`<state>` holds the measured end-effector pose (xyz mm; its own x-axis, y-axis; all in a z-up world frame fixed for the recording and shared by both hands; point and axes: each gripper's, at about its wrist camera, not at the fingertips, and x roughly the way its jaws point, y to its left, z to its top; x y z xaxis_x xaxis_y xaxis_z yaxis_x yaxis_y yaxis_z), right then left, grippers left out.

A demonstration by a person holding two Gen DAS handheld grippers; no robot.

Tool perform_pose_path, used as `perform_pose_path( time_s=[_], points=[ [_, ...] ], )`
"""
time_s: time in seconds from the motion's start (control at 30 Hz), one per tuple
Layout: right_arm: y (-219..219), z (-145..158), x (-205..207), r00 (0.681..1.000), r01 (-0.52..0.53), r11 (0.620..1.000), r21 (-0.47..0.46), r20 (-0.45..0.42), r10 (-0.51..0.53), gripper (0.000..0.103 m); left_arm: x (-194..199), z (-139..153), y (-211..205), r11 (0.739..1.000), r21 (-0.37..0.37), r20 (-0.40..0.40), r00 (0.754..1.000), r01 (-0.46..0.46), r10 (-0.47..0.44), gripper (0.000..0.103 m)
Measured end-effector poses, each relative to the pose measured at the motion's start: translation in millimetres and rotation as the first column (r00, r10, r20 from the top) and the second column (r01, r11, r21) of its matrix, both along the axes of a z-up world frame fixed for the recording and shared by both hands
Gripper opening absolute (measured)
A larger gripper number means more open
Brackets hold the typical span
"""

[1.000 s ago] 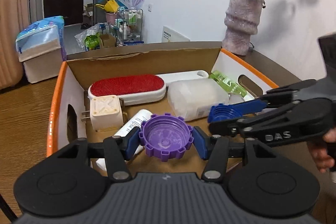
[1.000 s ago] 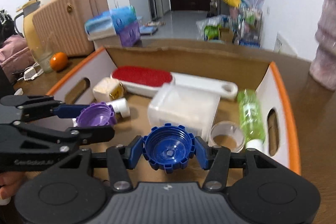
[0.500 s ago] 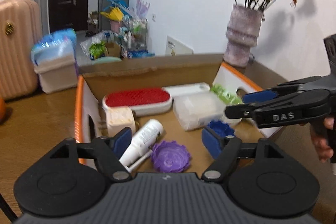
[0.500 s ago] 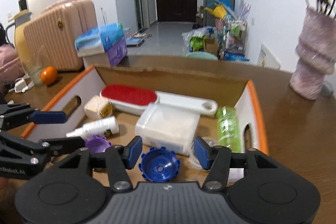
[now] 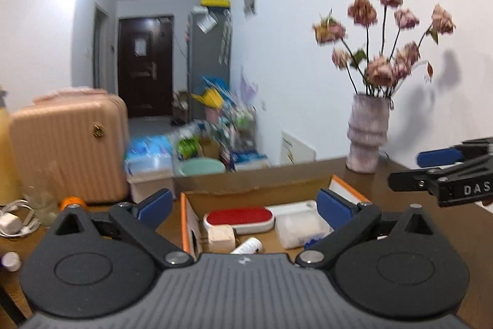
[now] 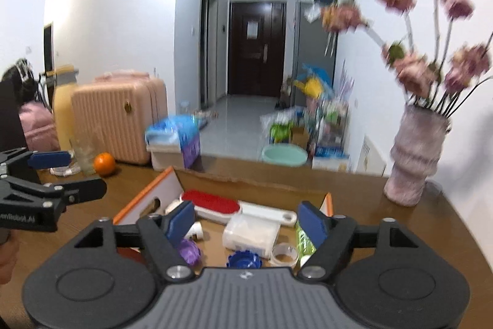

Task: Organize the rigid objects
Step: 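Withdraw both open grippers from the box back over the table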

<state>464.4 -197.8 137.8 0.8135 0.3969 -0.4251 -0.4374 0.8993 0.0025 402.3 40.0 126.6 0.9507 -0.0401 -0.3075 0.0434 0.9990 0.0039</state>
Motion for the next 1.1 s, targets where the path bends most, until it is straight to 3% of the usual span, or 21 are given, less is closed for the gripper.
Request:
perform_pose_path(
  time_s=[0.2, 0.27, 0.4, 0.6, 0.83, 1.0, 1.1],
  points=[
    [-17.2, -1.0, -46.6, 0.992, 0.049, 0.995, 0.083, 0.116, -0.058, 0.087, -46.0, 7.2, -16.8, 0.992, 0.049, 0.13, 0.986, -0.114, 0.107, 0.103],
    [-20.5, -5.0, -59.8, 0.988, 0.054, 0.995, 0.085, 0.142, -0.066, 0.094, -58.2, 7.4, -19.3, 0.989, 0.049, 0.148, 0.981, -0.136, 0.128, 0.103],
    [-22.8, -11.0, -83.9, 0.985, 0.052, 0.997, 0.062, 0.16, -0.061, 0.094, -81.3, 6.4, -24.1, 0.987, 0.046, 0.173, 0.974, -0.155, 0.145, 0.103],
    [-29.0, -11.0, -124.4, 0.966, 0.065, 0.993, 0.101, 0.242, -0.088, 0.095, -115.0, 6.5, -30.6, 0.988, 0.058, 0.199, 0.972, -0.14, 0.125, 0.103],
    [-29.7, -21.5, -169.2, 0.958, 0.092, 0.99, 0.103, 0.261, -0.116, 0.1, -172.0, 1.3, -30.2, 0.99, 0.017, 0.243, 0.961, -0.138, 0.129, 0.103],
    [-29.6, -47.3, -223.1, 0.951, 0.072, 0.995, 0.07, 0.295, -0.089, 0.101, -225.1, -20.2, -24.6, 0.996, 0.029, 0.214, 0.974, -0.084, 0.076, 0.103],
    [-32.7, -63.5, -255.3, 0.963, 0.037, 0.996, 0.086, 0.262, -0.058, 0.103, -258.7, -41.9, -22.2, 0.997, 0.025, 0.202, 0.977, -0.072, 0.066, 0.103]
  ],
)
